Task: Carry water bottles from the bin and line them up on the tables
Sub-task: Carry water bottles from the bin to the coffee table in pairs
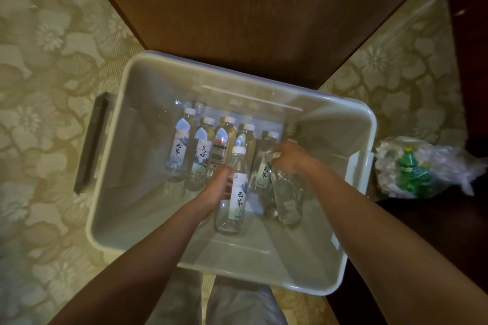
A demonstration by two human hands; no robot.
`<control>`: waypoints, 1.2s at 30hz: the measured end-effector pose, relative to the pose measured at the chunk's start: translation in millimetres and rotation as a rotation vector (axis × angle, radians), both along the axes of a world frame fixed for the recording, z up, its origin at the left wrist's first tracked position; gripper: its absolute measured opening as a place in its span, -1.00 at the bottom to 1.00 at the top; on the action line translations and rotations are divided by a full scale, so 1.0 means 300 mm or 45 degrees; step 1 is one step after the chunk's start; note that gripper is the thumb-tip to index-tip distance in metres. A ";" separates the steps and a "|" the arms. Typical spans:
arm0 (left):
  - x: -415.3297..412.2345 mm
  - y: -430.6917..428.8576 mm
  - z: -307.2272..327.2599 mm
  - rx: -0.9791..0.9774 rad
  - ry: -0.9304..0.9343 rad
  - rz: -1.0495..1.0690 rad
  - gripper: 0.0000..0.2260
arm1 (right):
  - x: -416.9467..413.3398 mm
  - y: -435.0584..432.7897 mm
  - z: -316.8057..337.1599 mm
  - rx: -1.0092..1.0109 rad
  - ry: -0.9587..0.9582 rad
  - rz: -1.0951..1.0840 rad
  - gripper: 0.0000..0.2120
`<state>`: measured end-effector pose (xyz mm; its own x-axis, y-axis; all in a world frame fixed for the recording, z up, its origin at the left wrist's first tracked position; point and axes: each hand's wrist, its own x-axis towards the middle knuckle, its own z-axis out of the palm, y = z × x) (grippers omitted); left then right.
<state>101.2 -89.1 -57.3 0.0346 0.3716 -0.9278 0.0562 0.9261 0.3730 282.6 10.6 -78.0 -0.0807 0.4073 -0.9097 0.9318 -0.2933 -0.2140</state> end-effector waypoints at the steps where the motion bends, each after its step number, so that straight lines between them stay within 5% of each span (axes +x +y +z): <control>1: -0.001 0.000 0.011 -0.001 0.009 0.011 -0.67 | 0.000 -0.005 0.004 -0.008 0.042 -0.009 -0.54; 4: -0.004 0.004 0.042 0.000 0.023 0.049 -0.63 | -0.011 -0.021 0.014 -0.024 0.141 0.064 -0.51; 7: -0.016 -0.002 0.053 -0.001 0.007 0.082 -0.56 | -0.016 -0.060 0.020 0.091 0.160 0.136 -0.68; 19: -0.069 -0.035 0.165 0.126 0.055 0.265 -0.57 | -0.018 -0.234 0.137 0.279 0.546 -0.440 -0.68; 26: -0.147 -0.053 0.305 0.262 0.044 0.393 -0.67 | -0.139 -0.180 0.330 0.454 0.741 -0.530 -0.69; 36: -0.382 -0.199 0.633 0.750 -0.107 0.565 -0.51 | -0.361 -0.198 0.670 0.617 0.956 -0.434 -0.80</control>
<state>-13.3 -148.8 132.5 -0.1724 0.8025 -0.5712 -0.3273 0.5003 0.8016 174.3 -48.8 122.9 -0.3818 0.8356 -0.3950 0.3831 -0.2458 -0.8904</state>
